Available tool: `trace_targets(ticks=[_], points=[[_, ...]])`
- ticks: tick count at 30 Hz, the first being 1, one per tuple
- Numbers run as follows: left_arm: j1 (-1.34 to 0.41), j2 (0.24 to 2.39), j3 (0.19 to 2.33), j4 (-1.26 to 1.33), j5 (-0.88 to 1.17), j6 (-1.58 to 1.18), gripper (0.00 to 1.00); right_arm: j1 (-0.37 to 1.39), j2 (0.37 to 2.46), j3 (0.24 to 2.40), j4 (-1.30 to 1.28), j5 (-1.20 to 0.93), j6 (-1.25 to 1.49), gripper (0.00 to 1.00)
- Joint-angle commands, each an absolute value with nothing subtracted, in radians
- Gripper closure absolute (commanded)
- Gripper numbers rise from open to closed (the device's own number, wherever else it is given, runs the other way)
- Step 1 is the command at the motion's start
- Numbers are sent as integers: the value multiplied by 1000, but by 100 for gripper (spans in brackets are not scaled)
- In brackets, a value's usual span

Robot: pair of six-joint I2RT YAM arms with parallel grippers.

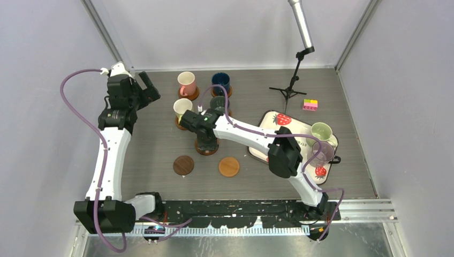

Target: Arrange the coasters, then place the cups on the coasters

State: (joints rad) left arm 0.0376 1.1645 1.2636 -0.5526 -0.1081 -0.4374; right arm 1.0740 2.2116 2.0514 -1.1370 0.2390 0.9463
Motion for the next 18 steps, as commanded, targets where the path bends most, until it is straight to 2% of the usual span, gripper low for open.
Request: trace_targets(ticks=[1, 9, 13, 18], points=[[51, 1154, 1264, -544, -91, -449, 0, 1084, 2167, 2104, -1099, 262, 974, 100], [59, 1159, 1262, -540, -81, -455, 0, 1086, 2155, 2082, -1099, 251, 982, 99], [63, 1163, 1262, -540, -76, -460, 0, 1086, 2155, 2079, -1099, 250, 985, 90], [65, 1167, 1260, -535, -71, -464, 0, 1088, 2150, 2076, -1099, 250, 986, 85]])
